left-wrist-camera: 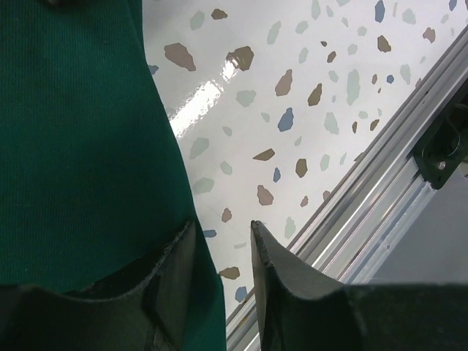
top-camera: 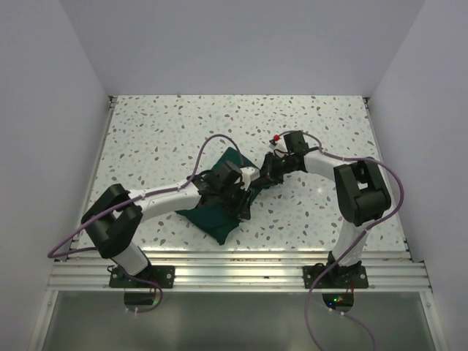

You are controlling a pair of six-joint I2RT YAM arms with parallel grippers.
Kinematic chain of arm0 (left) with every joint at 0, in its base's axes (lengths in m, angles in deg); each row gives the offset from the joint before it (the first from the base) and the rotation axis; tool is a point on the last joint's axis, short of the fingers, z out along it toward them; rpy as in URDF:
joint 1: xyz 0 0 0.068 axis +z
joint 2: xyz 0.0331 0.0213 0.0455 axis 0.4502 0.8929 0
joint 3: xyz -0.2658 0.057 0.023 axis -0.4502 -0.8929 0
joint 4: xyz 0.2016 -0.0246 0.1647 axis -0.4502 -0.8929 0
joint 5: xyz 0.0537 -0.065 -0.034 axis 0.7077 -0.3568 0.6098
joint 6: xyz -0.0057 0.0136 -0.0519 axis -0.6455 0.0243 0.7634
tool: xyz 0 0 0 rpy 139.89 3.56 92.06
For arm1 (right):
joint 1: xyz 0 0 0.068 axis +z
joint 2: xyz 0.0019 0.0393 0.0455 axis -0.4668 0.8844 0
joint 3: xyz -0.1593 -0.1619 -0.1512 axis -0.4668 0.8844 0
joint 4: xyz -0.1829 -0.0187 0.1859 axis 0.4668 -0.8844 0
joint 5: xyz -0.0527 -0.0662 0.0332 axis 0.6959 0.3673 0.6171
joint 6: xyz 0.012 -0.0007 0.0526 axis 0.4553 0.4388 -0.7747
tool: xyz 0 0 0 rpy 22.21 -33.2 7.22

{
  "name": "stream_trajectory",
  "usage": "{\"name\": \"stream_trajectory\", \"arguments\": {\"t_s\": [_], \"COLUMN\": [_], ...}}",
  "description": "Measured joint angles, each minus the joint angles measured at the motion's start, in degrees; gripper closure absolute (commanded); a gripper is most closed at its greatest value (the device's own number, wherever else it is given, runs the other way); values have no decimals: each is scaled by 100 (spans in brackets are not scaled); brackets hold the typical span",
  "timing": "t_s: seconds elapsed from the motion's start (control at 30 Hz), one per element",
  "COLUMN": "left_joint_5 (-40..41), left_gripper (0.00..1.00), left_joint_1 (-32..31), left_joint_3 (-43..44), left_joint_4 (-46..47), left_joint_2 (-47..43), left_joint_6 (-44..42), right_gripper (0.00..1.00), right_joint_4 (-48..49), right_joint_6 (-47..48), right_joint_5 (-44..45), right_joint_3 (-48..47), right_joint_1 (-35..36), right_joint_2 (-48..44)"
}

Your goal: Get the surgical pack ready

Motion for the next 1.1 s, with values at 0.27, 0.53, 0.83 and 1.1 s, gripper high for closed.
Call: {"name": "stream_trajectory", "arguments": {"t_s": [0.27,0.53,0.83,1.1], "left_joint_5": [201,326,350,461], "left_gripper": [61,61,61,61], "left_joint_1": [-55,2,774,1434], "left_joint_3": [-136,-162,116,1091], "left_joint_4": [133,157,17,-151], "left_joint_2": [192,509,809,1526], "left_joint_6": [87,24,-245,-693], "right_gripper": [85,83,83,83], "right_joint_4": [267,385,472,433], "right_joint_6": [31,33,-13,-39], "right_joint_5": [15,2,2,46], "right_joint_3": [396,640,472,-245], "right_joint_1": [-7,-61,-90,-101], "right_joint_2": [-234,-387,-258,284]}}
